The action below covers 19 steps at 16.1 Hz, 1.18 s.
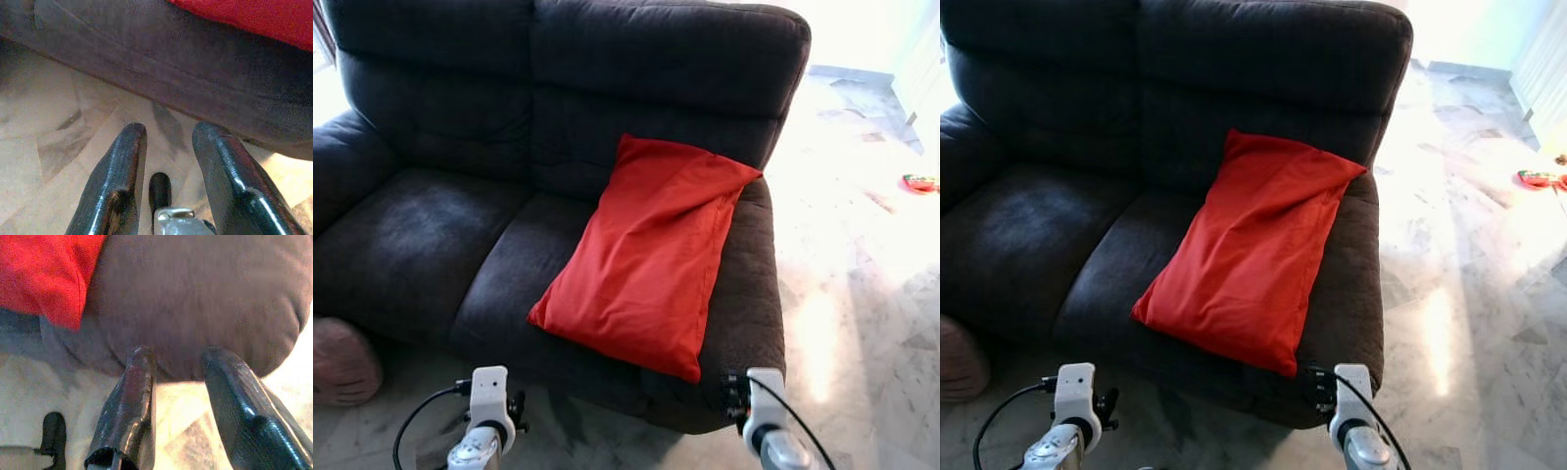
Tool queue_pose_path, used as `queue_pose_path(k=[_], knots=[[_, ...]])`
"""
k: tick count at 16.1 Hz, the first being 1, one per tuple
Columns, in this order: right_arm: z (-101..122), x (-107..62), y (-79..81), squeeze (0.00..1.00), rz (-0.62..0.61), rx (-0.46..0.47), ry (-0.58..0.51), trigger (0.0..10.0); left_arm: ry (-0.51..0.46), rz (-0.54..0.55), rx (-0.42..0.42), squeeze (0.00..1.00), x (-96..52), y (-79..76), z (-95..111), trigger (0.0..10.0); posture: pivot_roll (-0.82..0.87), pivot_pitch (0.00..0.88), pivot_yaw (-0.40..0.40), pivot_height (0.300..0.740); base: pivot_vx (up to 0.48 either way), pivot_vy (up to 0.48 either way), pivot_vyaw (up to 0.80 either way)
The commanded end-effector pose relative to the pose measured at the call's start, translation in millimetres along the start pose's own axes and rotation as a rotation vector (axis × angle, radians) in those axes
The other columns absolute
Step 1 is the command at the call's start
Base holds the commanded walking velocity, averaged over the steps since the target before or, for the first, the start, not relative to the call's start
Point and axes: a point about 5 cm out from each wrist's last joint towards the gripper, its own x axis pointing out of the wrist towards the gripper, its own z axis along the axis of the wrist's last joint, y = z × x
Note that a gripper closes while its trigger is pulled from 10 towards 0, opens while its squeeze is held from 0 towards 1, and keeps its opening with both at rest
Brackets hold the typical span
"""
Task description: Move the pillow to the sofa from floor
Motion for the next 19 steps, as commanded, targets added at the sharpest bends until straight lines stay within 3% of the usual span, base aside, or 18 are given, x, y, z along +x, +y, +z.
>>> queue_pose_path(k=[1, 8, 19], knots=[[-7, -2.0, 0.6, 0.0, 0.0, -0.007, 0.02, 10.0, 0.034, 0.009, -0.001, 0.0, -4.0, 3.1, -11, 10.0, 0.08, 0.127, -0.045, 0.74, 0.0, 0.0, 0.0], [-22, -5.2, 6.4, 0.0, 0.002, -0.02, 0.084, 10.0, 0.083, 0.028, -0.023, 0.0, -8.5, 5.3, -25, 10.0, 0.08, 0.12, -0.045, 0.74, 0.0, 0.0, 0.0], [-33, -7.6, 8.3, 0.0, -0.001, -0.028, 0.155, 10.0, 0.181, 0.04, -0.009, 0.0, -17.0, 11.2, -46, 10.0, 0.08, 0.086, -0.034, 0.74, 0.0, 0.305, 0.0]])
